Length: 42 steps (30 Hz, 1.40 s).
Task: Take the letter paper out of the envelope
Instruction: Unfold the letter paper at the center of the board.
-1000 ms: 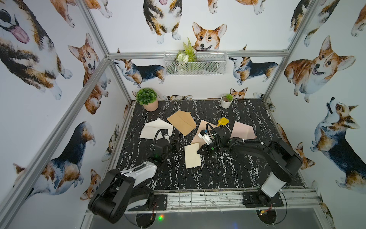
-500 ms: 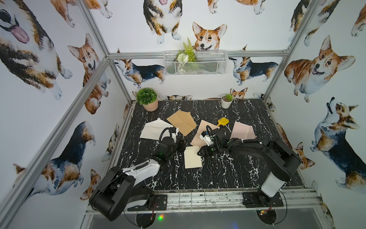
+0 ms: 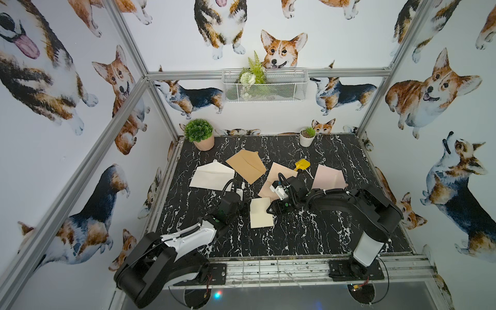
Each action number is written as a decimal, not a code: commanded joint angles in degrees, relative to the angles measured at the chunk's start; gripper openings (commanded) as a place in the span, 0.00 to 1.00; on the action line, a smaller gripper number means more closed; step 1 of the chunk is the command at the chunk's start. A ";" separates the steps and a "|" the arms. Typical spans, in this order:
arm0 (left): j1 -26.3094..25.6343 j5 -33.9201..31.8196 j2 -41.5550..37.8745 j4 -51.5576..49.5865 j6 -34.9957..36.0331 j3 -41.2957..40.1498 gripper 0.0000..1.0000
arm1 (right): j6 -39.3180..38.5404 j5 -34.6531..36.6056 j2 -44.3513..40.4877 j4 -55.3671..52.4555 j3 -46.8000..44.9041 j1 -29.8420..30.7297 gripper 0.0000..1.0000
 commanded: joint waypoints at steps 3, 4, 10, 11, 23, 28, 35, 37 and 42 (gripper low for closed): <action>0.01 0.18 3.68 -1.96 -1.40 0.92 0.11 | 1.45 -1.78 1.83 2.55 1.99 0.58 0.45; -0.04 0.81 4.46 -1.95 -1.37 1.29 0.09 | 1.45 -1.68 1.87 2.52 2.09 0.68 0.45; -0.01 4.77 10.63 -0.16 -2.95 3.14 0.00 | 2.02 -1.15 1.24 3.79 1.58 0.81 0.44; -0.01 5.01 11.13 -0.19 -3.07 3.44 0.00 | 2.28 -1.07 1.14 4.09 1.47 0.85 0.44; -0.05 5.25 11.77 0.29 -3.15 3.72 0.00 | 5.87 -2.90 2.19 10.64 0.23 0.80 0.17; 0.01 5.49 11.98 0.44 -3.23 4.03 0.00 | 7.65 -3.81 2.36 13.80 -0.24 0.88 0.12; 0.02 4.16 9.23 0.40 -2.66 3.27 0.00 | 9.60 -5.01 3.33 17.25 -0.92 0.80 0.01; 0.02 3.26 7.54 0.51 -2.34 2.64 0.00 | 9.70 -4.93 3.25 17.46 -1.01 0.82 0.00; 0.06 0.24 2.61 0.08 -1.24 0.84 0.00 | 9.16 -4.75 2.59 16.45 -0.86 0.77 0.00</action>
